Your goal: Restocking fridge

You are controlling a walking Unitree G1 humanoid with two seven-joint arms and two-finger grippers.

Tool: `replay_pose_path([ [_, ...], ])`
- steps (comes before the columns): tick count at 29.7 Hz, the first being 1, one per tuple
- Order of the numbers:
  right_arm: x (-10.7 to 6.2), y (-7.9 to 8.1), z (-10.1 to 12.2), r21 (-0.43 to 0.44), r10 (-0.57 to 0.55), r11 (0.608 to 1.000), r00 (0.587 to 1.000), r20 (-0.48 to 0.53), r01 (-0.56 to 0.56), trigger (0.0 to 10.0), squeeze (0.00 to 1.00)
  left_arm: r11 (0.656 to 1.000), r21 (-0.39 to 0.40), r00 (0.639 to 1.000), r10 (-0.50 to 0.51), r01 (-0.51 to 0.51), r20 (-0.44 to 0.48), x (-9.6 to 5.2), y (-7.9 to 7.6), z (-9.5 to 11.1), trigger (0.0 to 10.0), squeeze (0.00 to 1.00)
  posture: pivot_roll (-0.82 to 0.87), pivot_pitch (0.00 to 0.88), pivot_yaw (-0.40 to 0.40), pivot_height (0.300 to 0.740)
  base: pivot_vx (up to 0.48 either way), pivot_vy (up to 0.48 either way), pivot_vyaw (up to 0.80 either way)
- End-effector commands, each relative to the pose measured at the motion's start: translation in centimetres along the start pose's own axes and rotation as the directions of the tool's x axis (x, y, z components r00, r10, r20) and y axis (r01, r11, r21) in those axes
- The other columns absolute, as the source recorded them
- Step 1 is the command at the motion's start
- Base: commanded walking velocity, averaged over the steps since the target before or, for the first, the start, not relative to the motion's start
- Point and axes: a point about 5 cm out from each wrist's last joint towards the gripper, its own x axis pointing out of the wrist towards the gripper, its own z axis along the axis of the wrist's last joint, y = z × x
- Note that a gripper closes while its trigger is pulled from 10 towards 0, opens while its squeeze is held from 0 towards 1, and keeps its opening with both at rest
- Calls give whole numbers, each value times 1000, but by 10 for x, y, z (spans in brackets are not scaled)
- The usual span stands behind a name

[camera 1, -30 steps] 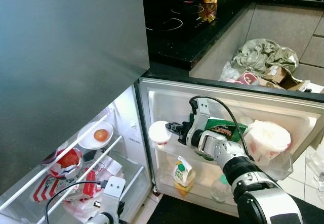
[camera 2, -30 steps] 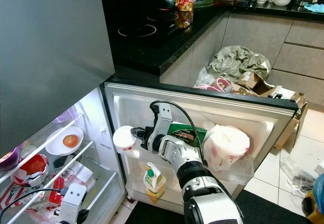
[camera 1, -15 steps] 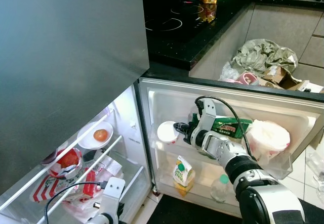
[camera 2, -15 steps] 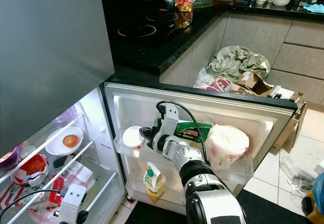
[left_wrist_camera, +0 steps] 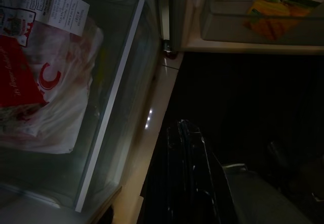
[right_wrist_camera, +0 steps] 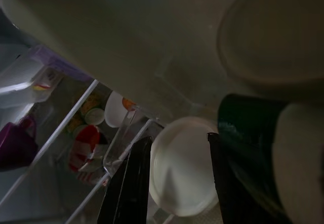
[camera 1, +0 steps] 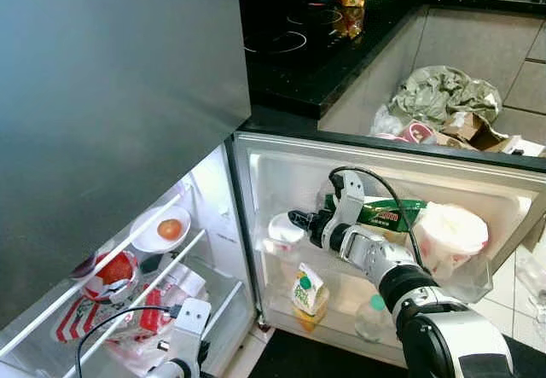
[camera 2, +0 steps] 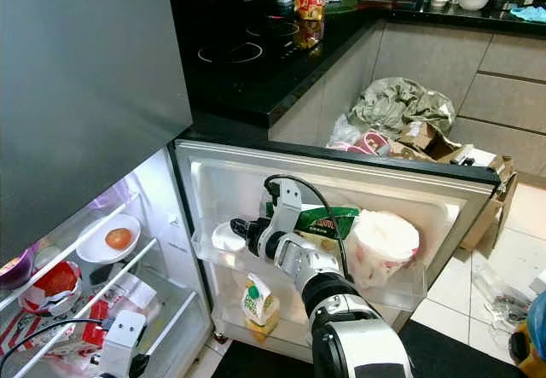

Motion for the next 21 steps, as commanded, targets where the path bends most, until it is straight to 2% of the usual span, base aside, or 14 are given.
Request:
replay_pose_path([
  [1, 1, 5, 5, -45, 40, 998, 999, 8, -40, 10000, 0, 1000, 9, 1000, 15, -15, -12, -2, 8, -1, 10000, 0, -45, 27, 34, 740, 0, 0, 0],
  [3, 1, 14, 8, -100, 132, 986, 991, -7, -132, 10000, 0, 1000, 9, 1000, 16, -16, -9, -1, 9, 1, 10000, 0, -45, 26, 32, 740, 0, 0, 0],
  [5, 1, 14, 8, -100, 132, 986, 991, -7, -132, 10000, 0, 1000, 9, 1000, 16, -16, -9, -1, 9, 1, 10000, 0, -45, 26, 32, 740, 0, 0, 0],
  [6, 0, 17, 9, -142, 171, 975, 985, -21, -173, 10000, 0, 1000, 9, 1000, 15, -15, -7, -1, 8, 2, 10000, 0, -45, 26, 31, 740, 0, 0, 0],
  [8, -5, 31, 14, -202, 318, 926, 947, -36, -318, 10000, 0, 1000, 5, 1000, 15, -15, -3, 0, 7, 4, 10000, 0, -48, 23, 26, 740, 0, 0, 0],
  [11, -5, 31, 14, -202, 318, 926, 947, -36, -318, 10000, 0, 1000, 5, 1000, 15, -15, -3, 0, 7, 4, 10000, 0, -48, 23, 26, 740, 0, 0, 0],
  [13, -17, 48, 20, -223, 489, 847, 872, -33, -483, 10000, 0, 1000, 2, 1000, 12, -12, -1, 1, 5, 4, 10000, 0, -56, 21, 27, 740, 0, 0, 0],
  [14, -17, 48, 20, -223, 489, 847, 872, -33, -483, 10000, 0, 1000, 2, 1000, 12, -12, -1, 1, 5, 4, 10000, 0, -56, 21, 27, 740, 0, 0, 0],
  [15, -24, 55, 20, -237, 550, 806, 834, -37, -542, 10000, 0, 1000, 0, 1000, 9, -9, -1, 1, 4, 4, 10000, 0, -58, 20, 27, 740, 0, 0, 0],
  [16, -24, 55, 20, -237, 550, 806, 834, -37, -542, 10000, 0, 1000, 0, 1000, 9, -9, -1, 1, 4, 4, 10000, 0, -58, 20, 27, 740, 0, 0, 0],
  [18, -39, 60, 12, -285, 620, 737, 781, -76, -613, 10000, 0, 1000, -1, 1000, -10, 10, 3, 3, 0, 6, 10000, 0, -63, 16, 27, 740, 0, 0, 0],
  [19, -39, 60, 12, -285, 620, 737, 781, -76, -613, 10000, 0, 1000, -1, 1000, -10, 10, 3, 3, 0, 6, 10000, 0, -63, 16, 27, 740, 0, 0, 0],
  [20, -46, 59, 7, -291, 645, 711, 759, -94, -640, 10000, 0, 1000, 0, 1000, -20, 20, 5, 4, -2, 7, 10000, 0, -64, 13, 28, 740, 0, 0, 0],
  [21, -46, 59, 7, -291, 645, 711, 759, -94, -640, 10000, 0, 1000, 0, 1000, -20, 20, 5, 4, -2, 7, 10000, 0, -64, 13, 28, 740, 0, 0, 0],
])
